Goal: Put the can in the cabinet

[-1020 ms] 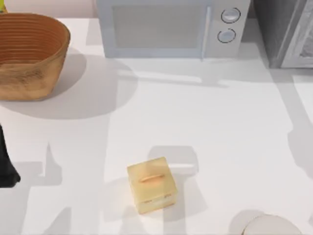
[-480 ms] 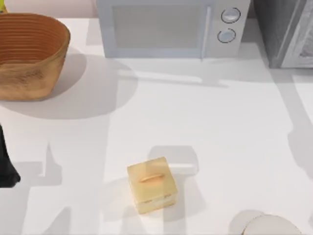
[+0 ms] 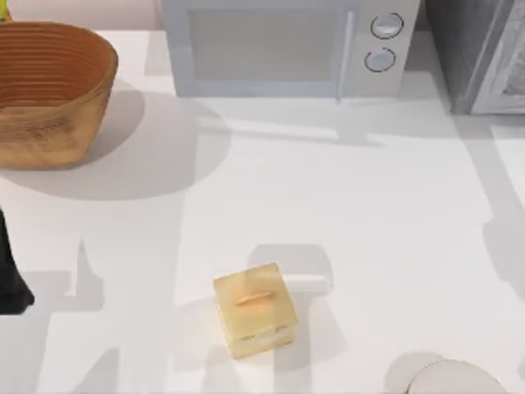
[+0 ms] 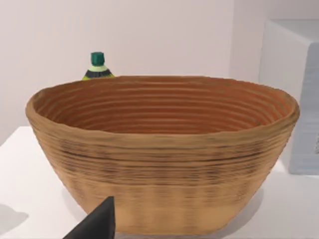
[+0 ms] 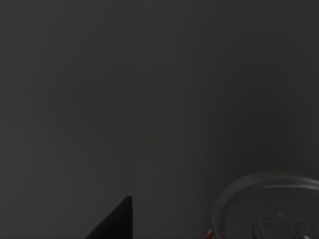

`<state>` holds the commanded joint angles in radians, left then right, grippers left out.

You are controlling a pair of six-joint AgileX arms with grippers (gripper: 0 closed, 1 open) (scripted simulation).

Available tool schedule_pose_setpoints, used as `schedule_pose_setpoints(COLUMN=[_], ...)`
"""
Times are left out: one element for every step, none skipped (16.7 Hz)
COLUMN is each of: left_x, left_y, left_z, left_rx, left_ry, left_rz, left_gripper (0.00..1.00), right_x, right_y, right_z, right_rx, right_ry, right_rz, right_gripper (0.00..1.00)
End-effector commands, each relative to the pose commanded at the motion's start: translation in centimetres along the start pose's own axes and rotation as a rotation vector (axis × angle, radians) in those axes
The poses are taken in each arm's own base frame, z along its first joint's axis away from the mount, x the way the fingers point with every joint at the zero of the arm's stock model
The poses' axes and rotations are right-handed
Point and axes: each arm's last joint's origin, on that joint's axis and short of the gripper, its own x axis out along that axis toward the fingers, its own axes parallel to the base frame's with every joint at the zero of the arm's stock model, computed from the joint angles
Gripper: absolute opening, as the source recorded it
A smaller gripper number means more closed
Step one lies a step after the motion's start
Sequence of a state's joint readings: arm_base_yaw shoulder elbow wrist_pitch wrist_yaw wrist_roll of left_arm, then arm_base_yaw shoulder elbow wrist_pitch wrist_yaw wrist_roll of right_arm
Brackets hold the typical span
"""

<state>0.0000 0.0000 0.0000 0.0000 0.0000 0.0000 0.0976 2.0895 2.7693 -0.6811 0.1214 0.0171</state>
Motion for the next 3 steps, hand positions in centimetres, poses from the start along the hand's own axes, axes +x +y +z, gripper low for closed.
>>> schedule_pose_setpoints(left_x=[0.0,0.0,0.0], left_y=[0.0,0.0,0.0], left_z=[0.0,0.0,0.0], left_rx=[0.0,0.0,0.0], left_ry=[0.0,0.0,0.0], left_rz=[0.0,0.0,0.0], left_gripper=[1.0,1.0,1.0], right_x=[0.0,0.0,0.0], right_y=[0.0,0.0,0.0], right_z=[0.0,0.0,0.0], right_rx=[0.0,0.0,0.0], right_ry=[0.0,0.0,0.0], right_rz=[0.0,0.0,0.0], right_gripper=[1.0,1.0,1.0])
